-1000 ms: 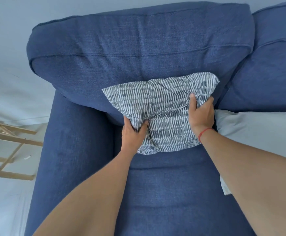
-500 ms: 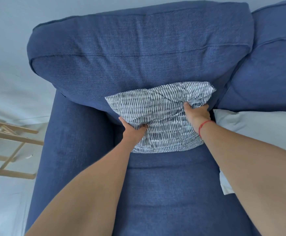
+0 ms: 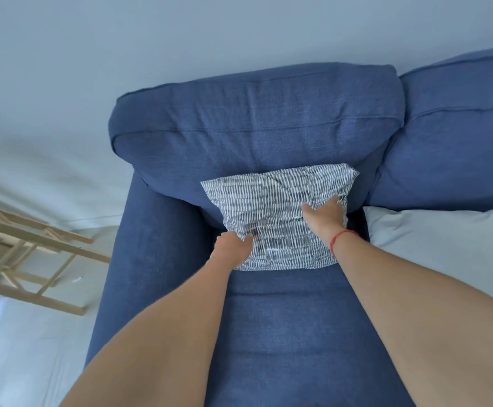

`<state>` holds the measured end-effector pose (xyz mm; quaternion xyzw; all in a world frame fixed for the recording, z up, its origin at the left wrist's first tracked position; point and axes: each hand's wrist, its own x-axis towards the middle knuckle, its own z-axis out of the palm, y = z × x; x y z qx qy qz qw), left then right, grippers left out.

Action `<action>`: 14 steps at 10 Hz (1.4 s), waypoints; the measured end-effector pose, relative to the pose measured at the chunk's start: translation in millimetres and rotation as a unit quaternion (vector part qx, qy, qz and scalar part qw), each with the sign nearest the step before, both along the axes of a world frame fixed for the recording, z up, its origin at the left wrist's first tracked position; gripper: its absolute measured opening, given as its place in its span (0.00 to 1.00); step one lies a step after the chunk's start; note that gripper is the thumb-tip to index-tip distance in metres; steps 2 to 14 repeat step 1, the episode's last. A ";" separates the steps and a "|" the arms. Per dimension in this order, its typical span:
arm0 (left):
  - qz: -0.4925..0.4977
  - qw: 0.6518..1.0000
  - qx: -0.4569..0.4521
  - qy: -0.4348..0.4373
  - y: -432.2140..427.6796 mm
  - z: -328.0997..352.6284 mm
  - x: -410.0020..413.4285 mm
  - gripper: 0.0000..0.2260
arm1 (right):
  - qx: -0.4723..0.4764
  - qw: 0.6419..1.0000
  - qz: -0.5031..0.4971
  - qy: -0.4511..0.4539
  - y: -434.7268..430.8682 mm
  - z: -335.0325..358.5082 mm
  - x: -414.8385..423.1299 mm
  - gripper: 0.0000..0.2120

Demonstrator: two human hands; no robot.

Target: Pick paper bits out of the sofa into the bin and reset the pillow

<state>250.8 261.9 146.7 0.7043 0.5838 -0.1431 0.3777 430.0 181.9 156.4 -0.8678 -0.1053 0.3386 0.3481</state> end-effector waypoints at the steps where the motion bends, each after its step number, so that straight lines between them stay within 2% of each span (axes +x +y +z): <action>1: -0.006 0.998 0.055 -0.016 -4.0 25.7 -12.7 0.28 | 0.018 0.999 0.032 -0.026 -1.6 29.7 -16.0 0.37; 14: -0.006 0.998 0.055 -0.016 -4.0 25.7 -12.7 0.28 | 0.018 0.999 0.032 -0.026 -1.6 29.7 -16.0 0.37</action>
